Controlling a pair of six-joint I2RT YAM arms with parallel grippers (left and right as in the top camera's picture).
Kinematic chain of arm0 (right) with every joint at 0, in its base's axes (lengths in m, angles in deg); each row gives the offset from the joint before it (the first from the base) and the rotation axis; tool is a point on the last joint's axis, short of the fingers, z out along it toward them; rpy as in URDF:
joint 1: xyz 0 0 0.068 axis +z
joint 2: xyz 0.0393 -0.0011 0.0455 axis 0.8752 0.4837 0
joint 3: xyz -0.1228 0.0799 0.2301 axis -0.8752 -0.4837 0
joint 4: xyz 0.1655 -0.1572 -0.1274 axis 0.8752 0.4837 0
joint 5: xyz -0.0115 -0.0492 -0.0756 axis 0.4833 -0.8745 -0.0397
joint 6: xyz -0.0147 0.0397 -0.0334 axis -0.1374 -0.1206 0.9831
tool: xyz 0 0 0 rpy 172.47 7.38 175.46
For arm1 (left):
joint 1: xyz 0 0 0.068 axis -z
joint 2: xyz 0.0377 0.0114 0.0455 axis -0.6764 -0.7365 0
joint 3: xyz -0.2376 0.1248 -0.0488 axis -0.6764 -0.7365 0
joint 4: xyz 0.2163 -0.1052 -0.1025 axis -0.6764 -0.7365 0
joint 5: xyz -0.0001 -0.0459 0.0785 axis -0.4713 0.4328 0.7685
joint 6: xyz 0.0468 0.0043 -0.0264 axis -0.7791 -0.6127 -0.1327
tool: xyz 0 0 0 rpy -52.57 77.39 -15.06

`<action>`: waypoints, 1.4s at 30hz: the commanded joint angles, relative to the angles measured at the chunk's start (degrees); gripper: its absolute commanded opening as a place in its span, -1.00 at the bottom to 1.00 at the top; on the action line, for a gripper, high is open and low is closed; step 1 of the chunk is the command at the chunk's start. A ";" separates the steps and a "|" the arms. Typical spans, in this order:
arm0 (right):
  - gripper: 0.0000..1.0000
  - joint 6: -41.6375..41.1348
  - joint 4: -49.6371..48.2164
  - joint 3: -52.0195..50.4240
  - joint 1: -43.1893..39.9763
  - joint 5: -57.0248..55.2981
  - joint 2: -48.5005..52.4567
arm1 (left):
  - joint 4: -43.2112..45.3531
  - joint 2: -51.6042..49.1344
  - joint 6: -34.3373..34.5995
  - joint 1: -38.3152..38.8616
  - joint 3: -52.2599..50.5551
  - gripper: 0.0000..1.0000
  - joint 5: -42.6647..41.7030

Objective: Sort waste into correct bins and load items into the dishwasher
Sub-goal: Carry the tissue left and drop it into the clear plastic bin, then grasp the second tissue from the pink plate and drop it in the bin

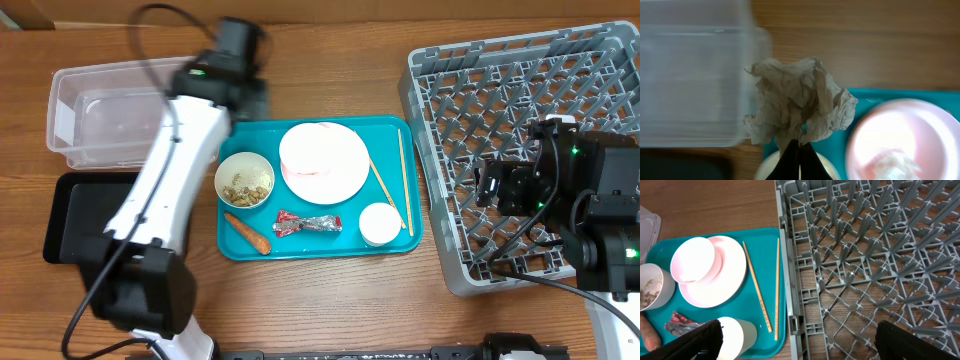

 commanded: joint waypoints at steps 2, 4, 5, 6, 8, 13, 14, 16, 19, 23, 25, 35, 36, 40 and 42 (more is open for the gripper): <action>1.00 0.02 -0.11 0.90 -0.39 -0.52 -0.37 | -0.39 1.86 2.38 -8.04 1.33 -0.92 1.38; 1.00 0.00 -0.11 0.90 -0.37 -0.52 -0.37 | -0.74 1.03 3.48 -10.56 1.33 -0.92 0.98; 1.00 0.00 -0.09 0.90 -0.37 -0.50 -0.37 | -0.96 0.55 3.85 -11.61 1.33 -0.92 0.57; 1.00 0.00 -0.11 0.90 -0.37 -0.52 -0.37 | -0.96 -0.09 3.82 -12.46 1.33 -0.92 0.11; 1.00 0.00 -0.11 0.90 -0.37 -0.52 -0.37 | -0.96 -1.36 3.82 -13.97 1.33 -0.92 -0.52; 1.00 0.02 0.13 0.90 -0.37 -0.52 -0.37 | -0.48 -3.19 3.80 -15.65 1.33 -0.25 -0.50; 1.00 0.02 0.15 0.90 -0.37 -0.52 -0.37 | -0.44 -3.17 3.80 -15.72 1.36 0.02 -0.50; 1.00 0.02 0.15 0.90 -0.37 -0.52 -0.37 | -0.44 -2.91 3.80 -15.72 1.55 0.29 -0.50; 1.00 0.02 0.11 0.90 -0.37 -0.52 -0.37 | -0.57 -1.88 3.80 -15.45 1.79 0.32 -2.75; 1.00 0.02 0.09 0.90 -0.37 -0.52 -0.37 | -0.55 0.70 3.58 -12.74 1.79 0.34 -13.16; 1.00 0.02 0.09 0.90 -0.37 -0.52 -0.37 | -0.76 1.49 3.56 -9.92 1.79 0.32 -16.22; 1.00 0.02 0.26 0.90 -0.37 -0.52 -0.37 | -5.07 -2.25 0.76 8.02 1.66 0.24 -16.72; 1.00 0.02 0.26 0.90 -0.39 -0.52 -0.37 | -5.33 -2.99 0.44 9.16 1.68 0.24 -16.72; 1.00 0.02 0.46 0.90 -0.37 -0.52 -0.37 | -7.23 -6.29 0.31 11.89 1.66 0.33 -16.57; 1.00 0.02 0.59 0.90 -0.37 -0.52 -0.37 | -7.67 -8.04 -0.63 12.44 1.68 0.35 -16.55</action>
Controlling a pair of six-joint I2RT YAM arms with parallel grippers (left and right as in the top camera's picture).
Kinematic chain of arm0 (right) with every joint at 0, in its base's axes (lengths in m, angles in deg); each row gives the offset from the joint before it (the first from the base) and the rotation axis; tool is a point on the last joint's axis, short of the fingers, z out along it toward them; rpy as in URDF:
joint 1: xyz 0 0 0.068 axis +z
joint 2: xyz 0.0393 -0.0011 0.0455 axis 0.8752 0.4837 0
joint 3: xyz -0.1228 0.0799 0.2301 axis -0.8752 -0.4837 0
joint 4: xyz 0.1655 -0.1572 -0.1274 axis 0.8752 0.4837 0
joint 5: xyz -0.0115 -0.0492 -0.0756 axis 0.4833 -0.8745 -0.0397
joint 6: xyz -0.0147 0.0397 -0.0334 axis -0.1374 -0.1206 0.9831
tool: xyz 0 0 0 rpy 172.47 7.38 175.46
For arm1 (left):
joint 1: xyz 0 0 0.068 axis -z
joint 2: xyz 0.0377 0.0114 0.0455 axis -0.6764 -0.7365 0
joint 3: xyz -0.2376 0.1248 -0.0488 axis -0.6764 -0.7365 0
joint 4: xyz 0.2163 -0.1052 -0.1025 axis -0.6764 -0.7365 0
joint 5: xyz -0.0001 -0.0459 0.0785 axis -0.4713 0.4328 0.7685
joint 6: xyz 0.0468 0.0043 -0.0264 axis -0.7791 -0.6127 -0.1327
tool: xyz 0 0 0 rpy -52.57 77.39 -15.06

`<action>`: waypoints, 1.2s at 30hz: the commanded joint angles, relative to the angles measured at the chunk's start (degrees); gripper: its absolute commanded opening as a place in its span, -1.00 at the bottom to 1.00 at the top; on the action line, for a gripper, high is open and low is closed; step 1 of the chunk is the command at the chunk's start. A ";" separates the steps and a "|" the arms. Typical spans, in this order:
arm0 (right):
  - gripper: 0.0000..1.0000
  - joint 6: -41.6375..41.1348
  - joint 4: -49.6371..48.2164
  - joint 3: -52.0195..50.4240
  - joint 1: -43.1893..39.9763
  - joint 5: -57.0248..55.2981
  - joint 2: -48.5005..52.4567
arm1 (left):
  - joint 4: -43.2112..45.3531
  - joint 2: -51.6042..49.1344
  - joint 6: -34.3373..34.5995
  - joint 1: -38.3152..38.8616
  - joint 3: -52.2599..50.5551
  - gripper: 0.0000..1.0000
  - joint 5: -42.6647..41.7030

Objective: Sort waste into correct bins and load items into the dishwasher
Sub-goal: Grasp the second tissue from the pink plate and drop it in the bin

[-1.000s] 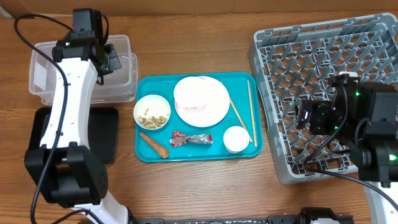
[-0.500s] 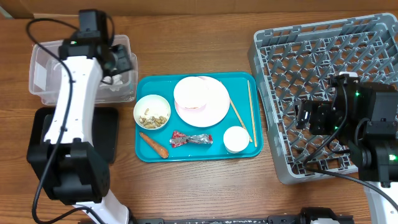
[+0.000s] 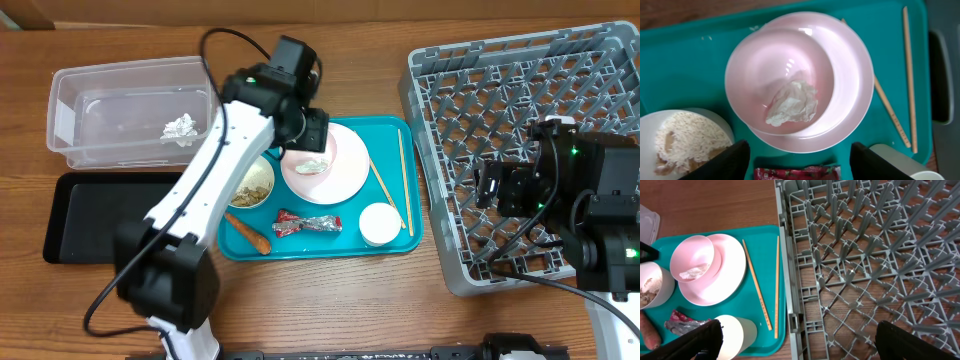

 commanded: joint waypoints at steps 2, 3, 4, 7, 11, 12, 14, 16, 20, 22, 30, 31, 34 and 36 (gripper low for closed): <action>1.00 0.02 -0.04 0.90 -0.37 -0.52 -0.37 | -0.46 -5.35 -2.47 0.37 0.92 0.35 -0.02; 1.00 0.02 -0.02 0.90 -0.37 -0.52 -0.37 | -0.46 -6.19 -2.47 0.37 0.94 0.34 -0.02; 1.00 0.02 0.02 0.90 -0.37 -0.52 -0.37 | -0.52 -7.10 -2.47 0.37 0.92 0.35 -0.02; 1.00 0.02 0.28 0.90 -0.37 -0.52 -0.37 | -0.59 -9.73 -2.47 0.37 0.94 0.34 -0.20; 1.00 0.02 0.59 0.90 -0.37 -0.52 -0.37 | -0.63 -12.39 -2.47 0.37 0.94 0.34 -0.22; 1.00 0.02 0.66 0.90 -0.37 -0.52 -0.37 | -0.59 -13.03 -2.47 0.37 0.92 0.35 -0.22; 1.00 0.02 0.68 0.90 -0.37 -0.52 -0.37 | -0.59 -13.77 -2.47 0.37 0.92 0.33 -0.22; 1.00 0.02 0.70 0.90 -0.37 -0.52 -0.37 | -0.59 -14.36 -2.47 0.37 0.92 0.25 -0.24; 1.00 0.02 0.70 0.90 -0.37 -0.52 -0.37 | -0.87 -14.82 -2.47 0.39 0.92 -0.30 -0.42; 1.00 0.02 0.70 0.90 -0.37 -0.52 -0.37 | -1.03 -14.82 -2.49 0.39 0.92 -0.74 -0.42; 1.00 0.02 0.70 0.90 -0.39 -0.52 -0.37 | -1.97 -13.53 -2.47 -0.35 2.64 -0.92 0.02; 1.00 0.04 0.70 0.90 -0.37 -0.55 -0.37 | -2.45 -13.16 -2.45 -0.63 3.54 -0.92 0.04; 1.00 0.04 0.70 0.90 -0.37 -0.55 -0.37 | -5.25 -11.52 -2.45 -2.40 8.48 -0.92 0.07; 1.00 0.02 0.70 0.90 -0.37 -0.55 -0.37 | -7.34 -10.36 -2.43 -4.13 12.44 -0.92 1.03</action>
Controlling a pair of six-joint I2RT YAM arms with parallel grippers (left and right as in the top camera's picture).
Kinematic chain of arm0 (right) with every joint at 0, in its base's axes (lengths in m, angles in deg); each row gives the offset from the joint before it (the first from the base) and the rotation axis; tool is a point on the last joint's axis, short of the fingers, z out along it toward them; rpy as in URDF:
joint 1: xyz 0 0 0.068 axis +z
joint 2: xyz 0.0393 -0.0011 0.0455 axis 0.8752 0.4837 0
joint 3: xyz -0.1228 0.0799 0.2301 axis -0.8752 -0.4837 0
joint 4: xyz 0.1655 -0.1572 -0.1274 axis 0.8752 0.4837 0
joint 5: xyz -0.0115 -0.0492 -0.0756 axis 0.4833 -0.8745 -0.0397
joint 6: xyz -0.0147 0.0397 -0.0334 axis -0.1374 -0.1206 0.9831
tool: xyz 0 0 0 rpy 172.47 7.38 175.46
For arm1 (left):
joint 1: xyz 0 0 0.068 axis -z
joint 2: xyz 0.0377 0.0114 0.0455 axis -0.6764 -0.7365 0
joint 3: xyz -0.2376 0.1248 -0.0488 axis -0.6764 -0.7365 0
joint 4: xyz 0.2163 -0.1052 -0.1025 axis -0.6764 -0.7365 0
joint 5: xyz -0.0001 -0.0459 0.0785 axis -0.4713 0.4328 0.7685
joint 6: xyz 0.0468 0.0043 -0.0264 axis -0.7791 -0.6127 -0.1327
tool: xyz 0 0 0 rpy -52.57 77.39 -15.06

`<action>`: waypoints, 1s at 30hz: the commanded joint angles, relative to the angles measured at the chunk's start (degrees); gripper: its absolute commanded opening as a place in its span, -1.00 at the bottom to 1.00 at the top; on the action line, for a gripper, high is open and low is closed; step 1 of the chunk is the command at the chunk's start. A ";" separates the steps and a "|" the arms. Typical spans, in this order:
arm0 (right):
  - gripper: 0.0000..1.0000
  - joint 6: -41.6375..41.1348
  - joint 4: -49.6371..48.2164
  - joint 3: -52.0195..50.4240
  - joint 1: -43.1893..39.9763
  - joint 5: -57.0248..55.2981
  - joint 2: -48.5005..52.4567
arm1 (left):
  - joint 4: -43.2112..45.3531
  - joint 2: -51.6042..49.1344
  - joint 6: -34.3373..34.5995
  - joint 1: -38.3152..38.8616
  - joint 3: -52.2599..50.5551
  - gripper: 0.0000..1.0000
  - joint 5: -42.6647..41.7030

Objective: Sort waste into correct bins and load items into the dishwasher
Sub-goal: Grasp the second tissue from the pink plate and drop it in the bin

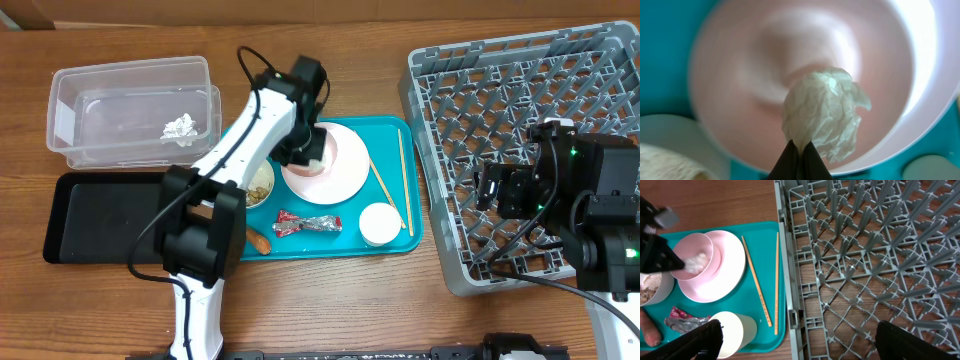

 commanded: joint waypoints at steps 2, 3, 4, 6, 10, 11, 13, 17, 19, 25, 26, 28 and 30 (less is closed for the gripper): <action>1.00 0.02 -0.15 0.90 -0.37 -0.50 -0.37 | -3.02 5.03 -0.24 -4.85 9.81 -0.92 3.23; 1.00 0.02 -0.15 0.90 -0.37 -0.52 -0.37 | -3.67 5.75 -0.24 -6.05 11.47 -0.92 4.57; 1.00 0.02 -0.15 0.90 -0.39 -0.50 -0.37 | -4.26 6.69 -0.24 -7.80 13.38 -0.92 6.54; 1.00 0.02 -0.15 0.90 -0.37 -0.50 -0.37 | -4.42 7.89 -0.22 -10.36 15.12 -0.92 9.42; 1.00 0.02 -0.15 0.90 -0.37 -0.50 -0.37 | -3.65 9.51 1.31 -16.83 15.85 -0.92 14.29; 1.00 0.02 -0.15 0.90 -0.37 -0.50 -0.37 | -3.52 9.51 1.84 -18.73 15.82 -0.92 14.99; 1.00 0.02 -0.15 0.90 -0.37 -0.50 -0.37 | -3.43 9.05 2.29 -22.01 15.82 -0.92 14.95; 1.00 0.02 -0.15 0.90 -0.37 -0.50 -0.37 | -3.54 7.41 4.39 -27.78 15.78 -0.92 14.73; 1.00 0.02 -0.13 0.90 -0.37 -0.50 -0.37 | -3.69 6.47 4.76 -29.81 15.76 -0.92 13.90; 1.00 0.02 -0.13 0.90 -0.37 -0.48 -0.37 | -5.07 4.61 4.72 -32.39 15.74 -0.49 11.47; 1.00 0.02 -0.13 0.90 -0.37 -0.48 -0.37 | -5.22 4.61 4.70 -32.39 15.74 -0.34 11.47; 1.00 0.02 -0.13 0.90 -0.37 -0.50 -0.37 | -5.35 4.66 4.46 -32.39 15.74 -0.24 11.50; 1.00 0.02 -0.13 0.90 -0.39 -0.48 -0.37 | -5.84 4.66 4.48 -32.35 15.74 -0.05 11.45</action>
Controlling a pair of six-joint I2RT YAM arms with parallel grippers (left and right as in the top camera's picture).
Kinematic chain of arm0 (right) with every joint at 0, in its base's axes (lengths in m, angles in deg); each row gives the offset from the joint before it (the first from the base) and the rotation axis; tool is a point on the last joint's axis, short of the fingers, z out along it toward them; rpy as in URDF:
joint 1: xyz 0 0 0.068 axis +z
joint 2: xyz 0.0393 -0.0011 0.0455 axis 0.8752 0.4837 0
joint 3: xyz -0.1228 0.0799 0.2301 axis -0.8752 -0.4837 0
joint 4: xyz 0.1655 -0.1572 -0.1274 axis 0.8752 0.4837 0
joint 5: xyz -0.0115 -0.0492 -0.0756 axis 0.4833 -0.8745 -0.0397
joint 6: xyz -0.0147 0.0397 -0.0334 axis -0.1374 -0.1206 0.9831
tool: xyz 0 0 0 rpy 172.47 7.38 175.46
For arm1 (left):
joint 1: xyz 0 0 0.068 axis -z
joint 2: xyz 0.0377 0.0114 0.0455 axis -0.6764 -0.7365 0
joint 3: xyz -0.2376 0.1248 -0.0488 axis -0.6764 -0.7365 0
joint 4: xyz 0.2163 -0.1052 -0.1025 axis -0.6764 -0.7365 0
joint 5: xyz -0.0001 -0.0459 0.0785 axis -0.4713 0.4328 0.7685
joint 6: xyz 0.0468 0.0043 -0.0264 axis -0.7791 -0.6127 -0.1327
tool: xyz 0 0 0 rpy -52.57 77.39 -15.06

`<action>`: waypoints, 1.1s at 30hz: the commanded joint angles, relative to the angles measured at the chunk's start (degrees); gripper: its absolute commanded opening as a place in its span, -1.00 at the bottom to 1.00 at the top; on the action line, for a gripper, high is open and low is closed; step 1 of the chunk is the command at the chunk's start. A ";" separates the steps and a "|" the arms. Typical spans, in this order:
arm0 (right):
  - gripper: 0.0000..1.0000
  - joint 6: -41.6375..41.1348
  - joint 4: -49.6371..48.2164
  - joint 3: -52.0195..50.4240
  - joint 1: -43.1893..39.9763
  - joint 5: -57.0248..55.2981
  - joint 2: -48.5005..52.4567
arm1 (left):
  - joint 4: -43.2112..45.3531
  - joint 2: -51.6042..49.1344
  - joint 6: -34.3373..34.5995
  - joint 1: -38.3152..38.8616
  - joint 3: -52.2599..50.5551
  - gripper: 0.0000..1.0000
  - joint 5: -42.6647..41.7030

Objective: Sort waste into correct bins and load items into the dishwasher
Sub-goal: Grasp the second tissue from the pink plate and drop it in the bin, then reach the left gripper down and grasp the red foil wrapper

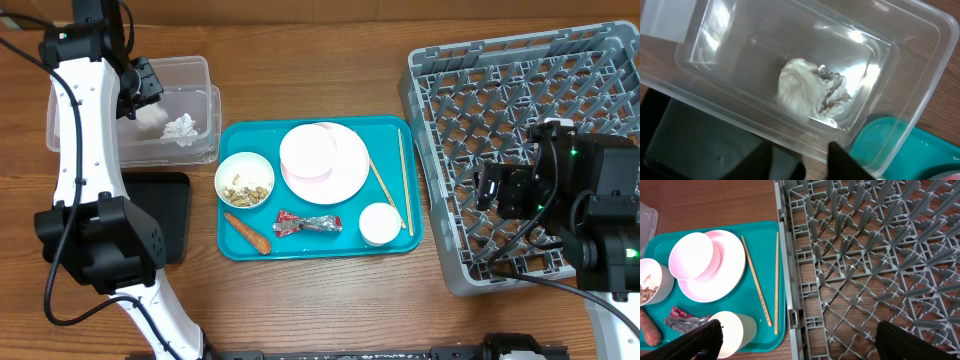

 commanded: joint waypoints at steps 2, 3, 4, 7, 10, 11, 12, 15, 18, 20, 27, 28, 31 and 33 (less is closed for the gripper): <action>1.00 0.02 -0.17 0.90 -0.37 -0.52 -0.37 | -1.22 -0.26 0.28 0.13 0.26 0.09 -1.29; 1.00 0.02 -0.09 0.90 -0.37 -0.52 -0.37 | -1.73 -0.11 0.26 0.24 0.26 0.12 -2.16; 1.00 0.02 -0.04 0.90 -0.37 -0.52 -0.37 | -2.25 0.11 0.26 0.44 0.26 0.13 -3.17; 1.00 0.02 -0.04 0.90 -0.37 -0.52 -0.37 | -3.67 1.20 -1.25 1.68 0.26 0.14 -5.81; 1.00 0.02 -0.04 0.90 -0.37 -0.52 -0.37 | -5.68 2.91 -4.31 4.74 0.26 0.14 -8.61; 1.00 0.02 -0.07 0.90 -0.37 -0.52 -0.37 | -6.40 3.37 -6.49 6.16 0.26 0.14 -10.21; 1.00 0.02 -0.04 0.90 -0.37 -0.52 -0.37 | -7.32 3.76 -9.27 7.74 0.26 0.15 -12.11; 1.00 0.02 -0.04 0.90 -0.37 -0.52 -0.37 | -12.83 4.17 -18.53 13.84 0.26 0.21 -16.13; 1.00 0.04 -0.07 0.90 -0.37 -0.52 -0.35 | -19.06 4.07 -23.98 20.52 0.17 0.22 -16.13; 1.00 0.04 -0.07 0.90 -0.37 -0.52 -0.35 | -20.85 4.09 -24.59 24.65 0.17 0.17 -15.41; 1.00 0.04 0.02 0.90 -0.37 -0.52 -0.37 | -22.91 5.07 -19.52 37.22 -0.50 0.04 -10.86; 1.00 0.04 0.11 0.90 -0.37 -0.52 -0.37 | -22.91 5.77 -18.64 38.69 -0.92 0.04 -9.88; 1.00 0.04 0.68 0.90 -0.37 -0.55 -0.37 | -22.91 9.05 -15.17 42.32 -3.56 0.06 -5.05; 1.00 0.07 1.03 0.90 -0.37 -0.57 -0.37 | -22.88 12.52 -12.31 44.04 -7.04 0.06 -1.49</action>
